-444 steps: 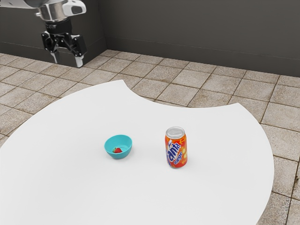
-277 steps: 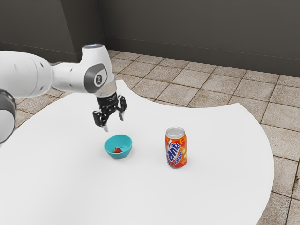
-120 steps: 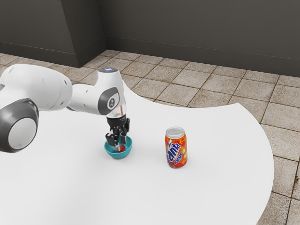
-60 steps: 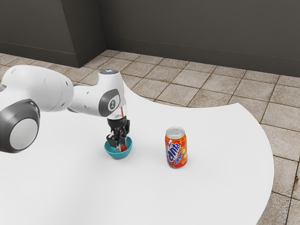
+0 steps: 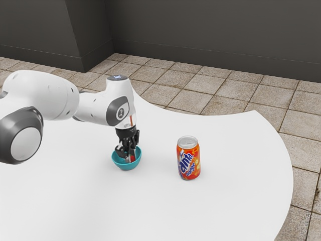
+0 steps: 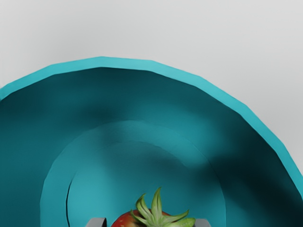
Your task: Take strawberry from the bowl
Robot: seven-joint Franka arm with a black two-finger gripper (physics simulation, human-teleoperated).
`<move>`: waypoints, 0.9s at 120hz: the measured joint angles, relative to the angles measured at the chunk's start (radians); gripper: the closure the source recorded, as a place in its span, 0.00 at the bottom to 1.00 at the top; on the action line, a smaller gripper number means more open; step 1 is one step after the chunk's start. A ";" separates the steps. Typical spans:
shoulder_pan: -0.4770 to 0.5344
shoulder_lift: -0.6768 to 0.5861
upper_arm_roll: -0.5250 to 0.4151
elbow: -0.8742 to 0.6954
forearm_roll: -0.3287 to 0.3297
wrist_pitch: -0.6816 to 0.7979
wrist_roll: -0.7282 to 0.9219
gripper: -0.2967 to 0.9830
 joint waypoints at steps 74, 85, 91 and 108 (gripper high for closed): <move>-0.073 -0.165 0.010 -0.114 0.001 -0.020 0.001 0.74; -0.101 -0.238 0.012 -0.172 0.001 -0.023 0.001 0.74; -0.113 -0.263 0.012 -0.193 0.002 -0.024 0.001 0.74; -0.161 -0.303 0.012 -0.249 0.003 -0.025 0.001 0.75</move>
